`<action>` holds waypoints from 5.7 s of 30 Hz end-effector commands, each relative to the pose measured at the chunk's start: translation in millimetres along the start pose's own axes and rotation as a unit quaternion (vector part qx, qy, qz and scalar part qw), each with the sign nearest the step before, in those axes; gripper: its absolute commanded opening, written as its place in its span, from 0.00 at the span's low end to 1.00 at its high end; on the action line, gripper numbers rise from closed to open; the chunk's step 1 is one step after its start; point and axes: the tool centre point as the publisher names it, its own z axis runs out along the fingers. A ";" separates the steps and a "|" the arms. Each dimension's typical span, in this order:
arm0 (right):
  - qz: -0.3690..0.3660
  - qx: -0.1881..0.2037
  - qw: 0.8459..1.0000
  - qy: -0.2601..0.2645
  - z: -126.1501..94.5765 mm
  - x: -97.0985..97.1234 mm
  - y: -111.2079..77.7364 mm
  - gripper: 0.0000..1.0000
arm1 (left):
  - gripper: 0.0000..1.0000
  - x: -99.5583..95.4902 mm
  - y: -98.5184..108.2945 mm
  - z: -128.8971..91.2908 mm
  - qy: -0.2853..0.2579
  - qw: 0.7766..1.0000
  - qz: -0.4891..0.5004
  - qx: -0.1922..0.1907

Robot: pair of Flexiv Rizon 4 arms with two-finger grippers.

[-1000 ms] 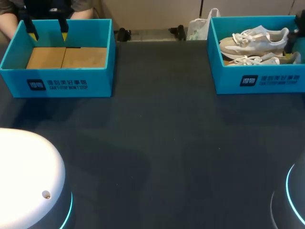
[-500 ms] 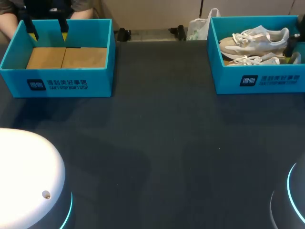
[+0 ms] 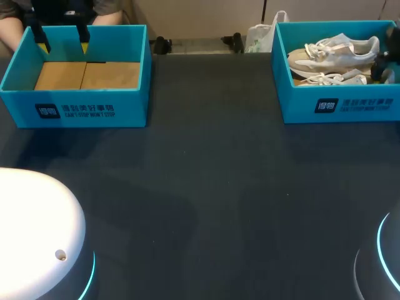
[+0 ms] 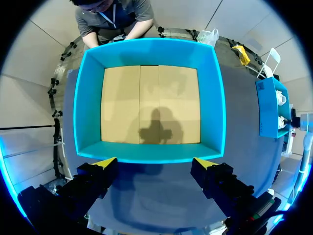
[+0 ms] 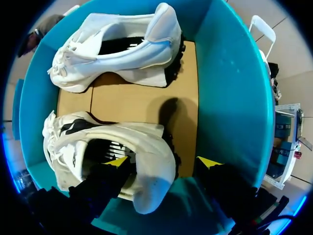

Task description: Take the shoe out of the shoebox, open the shoe tongue, remove and reinsert the insole, then place the shoe into the shoebox

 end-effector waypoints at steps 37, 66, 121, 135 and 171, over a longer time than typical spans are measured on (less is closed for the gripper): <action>0.053 -0.003 0.999 -0.005 11.7 -7.1 -0.7 0.00 | 1.00 0.1 0.0 0.1 0.000 1.000 0.000 0.000; 0.060 -0.055 0.996 -0.029 -85.3 -21.5 -0.8 0.00 | 1.00 0.1 0.0 0.1 0.000 1.000 0.000 0.000; 0.135 -0.033 0.989 -0.049 -200.9 143.2 -167.7 0.00 | 1.00 0.1 0.0 0.1 0.000 1.000 0.000 0.000; 0.118 -0.030 0.991 -0.059 -181.4 190.6 -198.4 0.00 | 1.00 0.1 0.0 0.1 0.000 1.000 0.000 0.000; 0.098 -0.021 0.993 -0.068 -109.0 314.2 -298.1 0.00 | 1.00 0.1 0.0 0.1 0.000 1.000 0.000 0.000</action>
